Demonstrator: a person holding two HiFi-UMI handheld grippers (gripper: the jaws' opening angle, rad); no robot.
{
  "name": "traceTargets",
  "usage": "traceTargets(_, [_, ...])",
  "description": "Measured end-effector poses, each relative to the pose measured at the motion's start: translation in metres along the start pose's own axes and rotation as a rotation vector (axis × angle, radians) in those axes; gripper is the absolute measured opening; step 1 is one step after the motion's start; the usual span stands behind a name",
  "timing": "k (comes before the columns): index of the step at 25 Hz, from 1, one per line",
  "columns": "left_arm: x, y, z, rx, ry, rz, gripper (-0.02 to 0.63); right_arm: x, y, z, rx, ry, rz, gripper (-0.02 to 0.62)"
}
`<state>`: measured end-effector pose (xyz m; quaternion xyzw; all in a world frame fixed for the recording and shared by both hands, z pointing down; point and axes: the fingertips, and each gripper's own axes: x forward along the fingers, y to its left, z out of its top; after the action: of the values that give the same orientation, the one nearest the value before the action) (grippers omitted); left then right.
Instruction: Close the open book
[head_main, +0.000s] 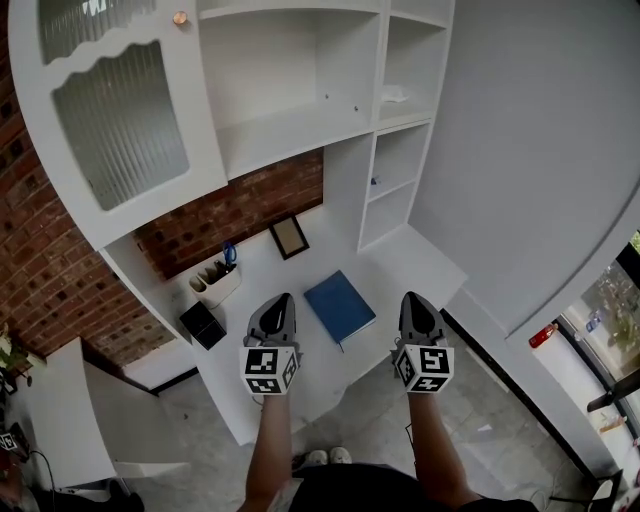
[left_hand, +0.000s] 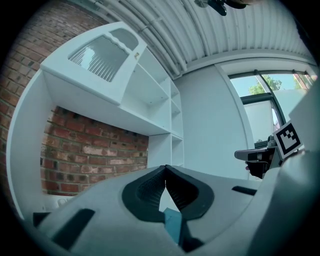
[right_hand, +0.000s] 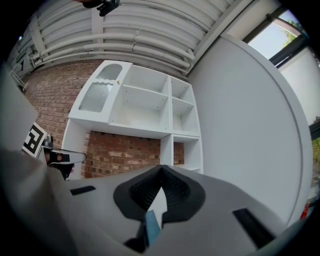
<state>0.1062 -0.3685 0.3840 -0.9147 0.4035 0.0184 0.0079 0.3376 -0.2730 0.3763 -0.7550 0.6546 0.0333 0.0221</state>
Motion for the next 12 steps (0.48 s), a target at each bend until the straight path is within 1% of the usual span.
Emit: traceTargets(12, [0.000, -0.005, 0.001, 0.002, 0.002, -0.006, 0.009, -0.012, 0.002, -0.009, -0.008, 0.020, -0.003, -0.003])
